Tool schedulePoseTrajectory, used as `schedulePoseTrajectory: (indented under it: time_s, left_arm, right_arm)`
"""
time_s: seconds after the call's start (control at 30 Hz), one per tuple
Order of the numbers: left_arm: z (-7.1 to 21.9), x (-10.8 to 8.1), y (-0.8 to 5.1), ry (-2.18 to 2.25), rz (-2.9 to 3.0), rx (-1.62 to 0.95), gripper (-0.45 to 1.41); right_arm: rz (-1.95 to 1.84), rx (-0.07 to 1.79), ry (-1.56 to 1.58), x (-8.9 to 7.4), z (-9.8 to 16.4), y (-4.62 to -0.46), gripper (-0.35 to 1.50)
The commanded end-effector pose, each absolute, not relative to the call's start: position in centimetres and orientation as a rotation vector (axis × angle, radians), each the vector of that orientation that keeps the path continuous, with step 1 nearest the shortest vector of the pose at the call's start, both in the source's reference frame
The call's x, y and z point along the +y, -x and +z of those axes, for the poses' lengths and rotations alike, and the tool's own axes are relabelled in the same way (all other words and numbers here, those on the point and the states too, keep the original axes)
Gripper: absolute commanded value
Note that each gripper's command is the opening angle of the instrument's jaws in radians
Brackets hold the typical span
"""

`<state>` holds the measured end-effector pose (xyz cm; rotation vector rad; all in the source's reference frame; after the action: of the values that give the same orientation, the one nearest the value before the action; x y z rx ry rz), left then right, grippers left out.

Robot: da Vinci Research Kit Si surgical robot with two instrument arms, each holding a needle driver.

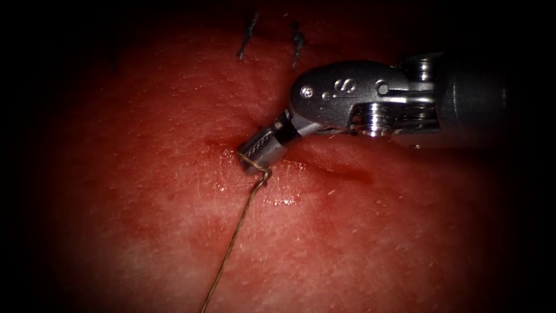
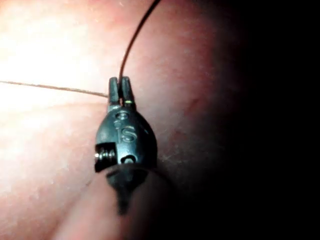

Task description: Wound Closure

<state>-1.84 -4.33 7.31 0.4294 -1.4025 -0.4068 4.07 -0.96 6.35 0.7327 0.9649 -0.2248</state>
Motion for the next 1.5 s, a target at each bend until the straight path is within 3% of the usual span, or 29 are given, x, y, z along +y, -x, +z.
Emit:
schedulePoseTrajectory:
  time_s: [0.03,0.6,1.5]
  left_arm:
    - [7.4,-4.4,1.87,-0.432,-0.407,-1.402,-0.38]
    - [6.9,-5.0,1.90,-0.472,-0.373,-1.417,-0.38]
    - [6.6,-5.8,1.93,-0.526,-0.365,-1.406,-0.45]
  right_arm:
    - [-0.228,0.968,-0.732,-1.0,6.4,-4.13,-0.35]
    - [-0.208,0.931,-0.588,-0.6,6.7,-4.04,-0.35]
    - [0.012,1.036,-0.418,-0.2,7.1,-4.05,-0.35]
